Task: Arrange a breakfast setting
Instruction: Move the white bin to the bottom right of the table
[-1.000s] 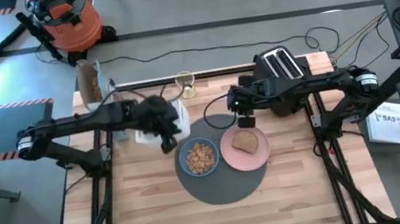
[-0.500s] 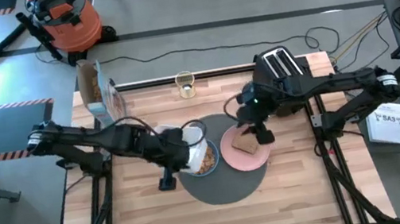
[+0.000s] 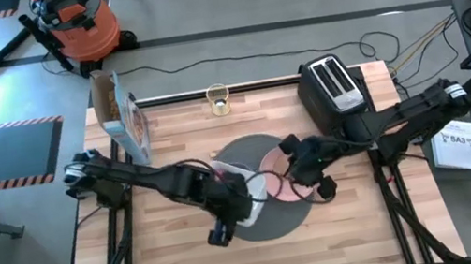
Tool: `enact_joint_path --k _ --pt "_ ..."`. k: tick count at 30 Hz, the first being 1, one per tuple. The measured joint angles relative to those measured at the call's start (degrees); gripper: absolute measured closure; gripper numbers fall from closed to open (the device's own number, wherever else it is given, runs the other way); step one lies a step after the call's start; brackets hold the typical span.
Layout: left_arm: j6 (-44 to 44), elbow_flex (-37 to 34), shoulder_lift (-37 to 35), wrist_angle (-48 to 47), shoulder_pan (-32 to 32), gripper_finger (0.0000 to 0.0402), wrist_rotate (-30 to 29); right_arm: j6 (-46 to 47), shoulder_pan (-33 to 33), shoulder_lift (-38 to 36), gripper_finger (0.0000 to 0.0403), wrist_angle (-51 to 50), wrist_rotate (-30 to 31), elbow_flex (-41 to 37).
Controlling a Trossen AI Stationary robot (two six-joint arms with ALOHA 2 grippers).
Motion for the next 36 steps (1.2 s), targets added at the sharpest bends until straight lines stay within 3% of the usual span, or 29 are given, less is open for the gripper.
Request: enact_joint_path --k 5,16,22,36 --pt "2.97 6.8 5.45 -4.97 -0.75 0.0401 0.99 0.71 2.82 0.05 0.0275 1.55 4.8 0.0" --pt "12.03 19.6 12.8 -9.73 -0.59 0.0401 0.92 1.01 5.52 0.62 0.0275 3.75 4.94 3.1" --pt "14.96 26.13 17.09 -15.07 -0.35 0.0401 0.49 3.41 5.63 0.75 0.0275 2.99 -3.23 4.56" --pt "20.59 29.15 18.8 -13.16 0.35 0.0401 0.24 6.78 5.87 1.74 0.0275 0.08 -4.25 4.5"
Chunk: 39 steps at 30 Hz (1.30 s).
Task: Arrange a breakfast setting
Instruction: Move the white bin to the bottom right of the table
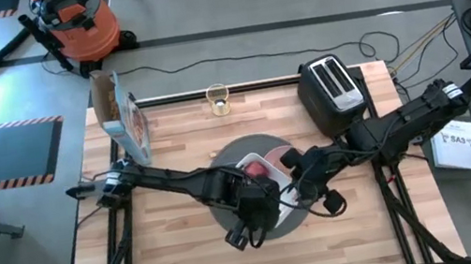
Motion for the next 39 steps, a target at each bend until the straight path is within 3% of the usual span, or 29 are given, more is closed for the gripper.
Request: enact_joint_path --k 8,16,24,28,36,39 --pt "2.2 0.12 -0.11 0.85 0.33 0.0401 -2.57 0.4 -0.02 2.54 0.03 -1.68 -1.31 -0.04" --pt "2.5 0.1 -0.11 0.82 0.43 0.0401 -3.18 0.39 0.0 4.3 0.0386 -4.06 -2.4 1.05" --pt "-5.41 0.1 -0.28 1.24 0.65 0.04 -3.12 2.32 -0.04 4.19 0.0394 -5.58 -3.72 2.56" --pt "-8.75 0.1 -0.37 0.75 0.67 0.0377 -5.24 2.36 -0.05 4.19 0.0394 -5.83 -3.73 3.04" --pt "-5.88 0.1 -0.37 0.74 0.74 0.0299 -5.98 3.66 -0.04 4.13 0.0395 -5.25 -3.85 3.24" --pt "-5.13 0.1 -0.37 1.02 0.74 0.0276 -9.42 4.53 -0.07 4.13 0.0395 -6.33 -3.83 3.26"
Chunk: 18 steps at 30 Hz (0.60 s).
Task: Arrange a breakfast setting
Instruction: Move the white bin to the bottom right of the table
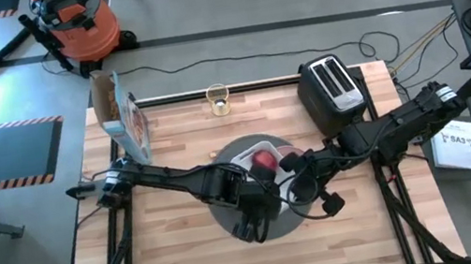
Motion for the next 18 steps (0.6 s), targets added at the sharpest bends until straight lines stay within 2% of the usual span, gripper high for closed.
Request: enact_joint_path --k 4,11,18 --pt "-0.13 0.0 -0.02 -0.21 -0.01 0.0262 -5.92 1.72 -0.43 0.0 0.0395 -3.92 0.19 0.05" --pt "-1.25 0.0 -0.27 -2.17 -0.02 0.0259 -12.92 12.44 -0.72 0.0 0.0395 -11.04 0.02 -0.06" --pt "-7.13 0.0 -0.28 -9.28 -0.18 0.0259 -14.26 29.98 7.0 0.0 0.0395 -18.16 3.98 -0.63"
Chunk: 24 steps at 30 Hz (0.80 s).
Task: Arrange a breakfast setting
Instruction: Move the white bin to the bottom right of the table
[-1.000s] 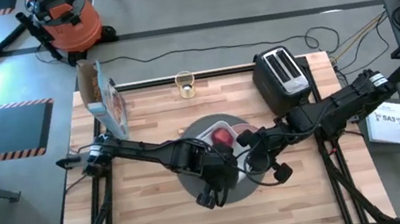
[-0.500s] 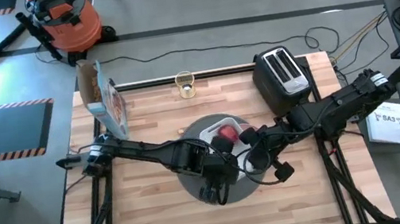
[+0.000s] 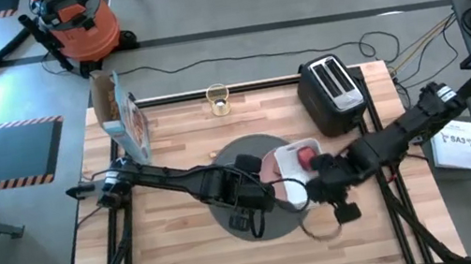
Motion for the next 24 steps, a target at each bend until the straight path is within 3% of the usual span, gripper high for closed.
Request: enact_joint_path --k 12,24 --pt "0.34 0.0 -0.2 0.54 -1.96 0.0259 0.24 29.18 21.96 0.07 0.0395 2.65 5.08 -4.94" --pt "-4.28 0.0 -0.2 2.24 -3.05 0.0259 0.24 52.06 41.02 0.07 0.0395 20.48 6.79 -15.37"
